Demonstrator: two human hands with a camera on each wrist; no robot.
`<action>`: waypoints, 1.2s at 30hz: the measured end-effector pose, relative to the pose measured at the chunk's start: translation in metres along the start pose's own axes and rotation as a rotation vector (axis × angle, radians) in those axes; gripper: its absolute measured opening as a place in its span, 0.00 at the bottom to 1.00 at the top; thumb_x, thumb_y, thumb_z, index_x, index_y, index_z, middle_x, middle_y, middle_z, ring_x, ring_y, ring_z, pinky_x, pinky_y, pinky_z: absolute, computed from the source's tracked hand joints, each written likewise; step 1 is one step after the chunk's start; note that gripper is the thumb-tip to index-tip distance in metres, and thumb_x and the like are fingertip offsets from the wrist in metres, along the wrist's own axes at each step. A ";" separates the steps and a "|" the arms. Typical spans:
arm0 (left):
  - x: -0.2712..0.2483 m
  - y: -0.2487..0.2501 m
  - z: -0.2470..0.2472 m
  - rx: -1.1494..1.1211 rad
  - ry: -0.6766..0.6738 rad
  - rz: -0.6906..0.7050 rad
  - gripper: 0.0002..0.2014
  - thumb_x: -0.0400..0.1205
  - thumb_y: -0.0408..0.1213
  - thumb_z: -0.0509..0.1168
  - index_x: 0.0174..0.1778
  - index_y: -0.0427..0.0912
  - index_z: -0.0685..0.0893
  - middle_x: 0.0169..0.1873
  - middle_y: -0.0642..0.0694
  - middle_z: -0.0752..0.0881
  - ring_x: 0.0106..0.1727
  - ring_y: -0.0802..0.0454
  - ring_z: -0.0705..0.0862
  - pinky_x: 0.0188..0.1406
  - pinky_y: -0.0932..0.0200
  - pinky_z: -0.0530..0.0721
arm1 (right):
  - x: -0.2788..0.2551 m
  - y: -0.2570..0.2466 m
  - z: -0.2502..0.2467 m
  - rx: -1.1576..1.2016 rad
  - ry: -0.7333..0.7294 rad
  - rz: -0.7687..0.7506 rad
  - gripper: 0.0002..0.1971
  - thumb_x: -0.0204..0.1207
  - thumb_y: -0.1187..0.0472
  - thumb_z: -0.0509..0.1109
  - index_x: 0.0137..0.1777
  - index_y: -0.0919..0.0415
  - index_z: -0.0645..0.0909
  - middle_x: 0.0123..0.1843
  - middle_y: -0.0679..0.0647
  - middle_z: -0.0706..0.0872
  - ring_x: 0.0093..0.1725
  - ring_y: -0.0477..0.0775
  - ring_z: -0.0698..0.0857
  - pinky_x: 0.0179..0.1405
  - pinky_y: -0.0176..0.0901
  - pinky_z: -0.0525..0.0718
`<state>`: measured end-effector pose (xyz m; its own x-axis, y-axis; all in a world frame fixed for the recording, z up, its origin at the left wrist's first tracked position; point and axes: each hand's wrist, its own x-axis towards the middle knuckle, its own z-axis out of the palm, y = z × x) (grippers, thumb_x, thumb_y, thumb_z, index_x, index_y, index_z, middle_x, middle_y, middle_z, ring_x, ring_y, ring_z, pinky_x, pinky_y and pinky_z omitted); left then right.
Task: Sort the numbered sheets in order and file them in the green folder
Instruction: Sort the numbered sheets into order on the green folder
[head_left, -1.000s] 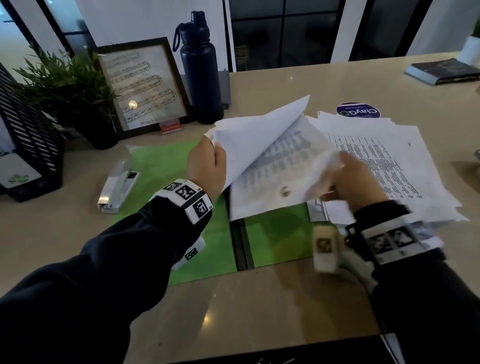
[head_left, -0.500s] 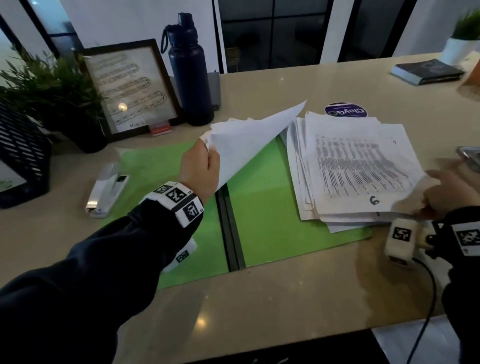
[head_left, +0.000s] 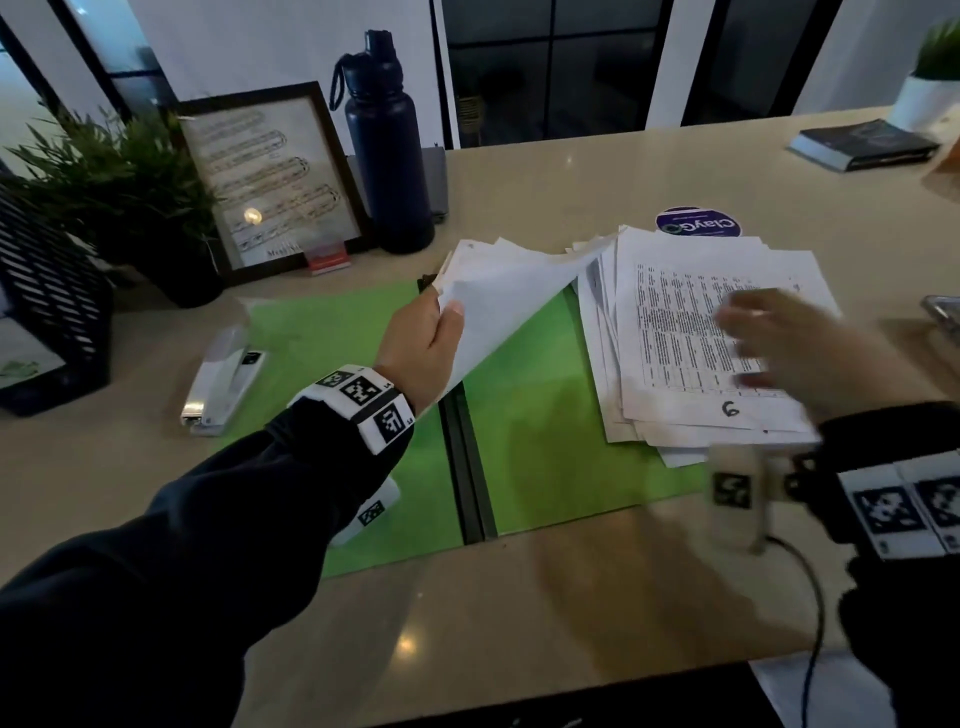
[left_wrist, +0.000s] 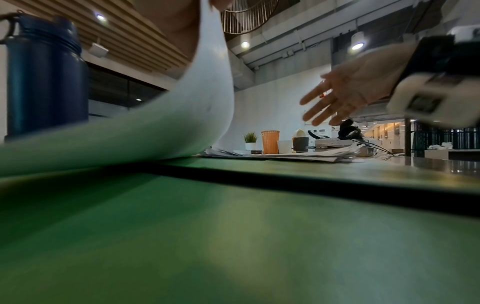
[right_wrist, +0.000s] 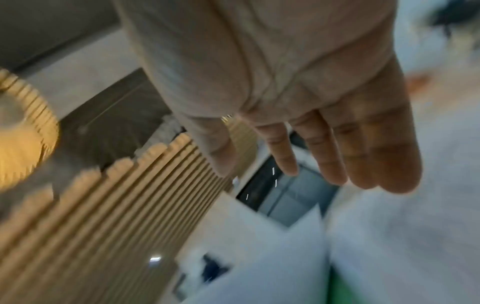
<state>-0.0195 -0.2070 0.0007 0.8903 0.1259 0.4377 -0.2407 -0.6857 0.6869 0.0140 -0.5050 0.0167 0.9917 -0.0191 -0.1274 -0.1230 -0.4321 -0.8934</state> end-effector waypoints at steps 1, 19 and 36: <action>-0.002 -0.001 0.001 -0.030 -0.074 -0.001 0.17 0.87 0.37 0.53 0.61 0.30 0.80 0.50 0.37 0.86 0.48 0.45 0.83 0.48 0.57 0.74 | -0.010 -0.014 0.026 0.189 -0.161 0.053 0.20 0.71 0.38 0.69 0.54 0.51 0.78 0.62 0.61 0.82 0.50 0.57 0.83 0.48 0.55 0.85; -0.005 -0.009 0.009 0.020 -0.774 0.106 0.29 0.81 0.26 0.59 0.77 0.54 0.66 0.70 0.53 0.77 0.67 0.61 0.75 0.62 0.67 0.76 | -0.010 -0.003 0.126 0.361 -0.433 0.078 0.16 0.80 0.71 0.59 0.62 0.55 0.78 0.41 0.58 0.86 0.36 0.57 0.83 0.34 0.49 0.83; -0.005 -0.006 0.010 0.003 -0.856 -0.033 0.41 0.76 0.42 0.72 0.80 0.48 0.56 0.80 0.51 0.62 0.75 0.54 0.69 0.66 0.62 0.73 | -0.011 0.001 0.137 0.346 -0.436 0.165 0.09 0.78 0.70 0.64 0.43 0.61 0.85 0.37 0.59 0.87 0.34 0.56 0.82 0.32 0.45 0.79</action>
<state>-0.0188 -0.2109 -0.0114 0.8822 -0.4383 -0.1722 -0.2098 -0.6933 0.6895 -0.0017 -0.3819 -0.0413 0.8599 0.3436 -0.3775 -0.3531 -0.1338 -0.9260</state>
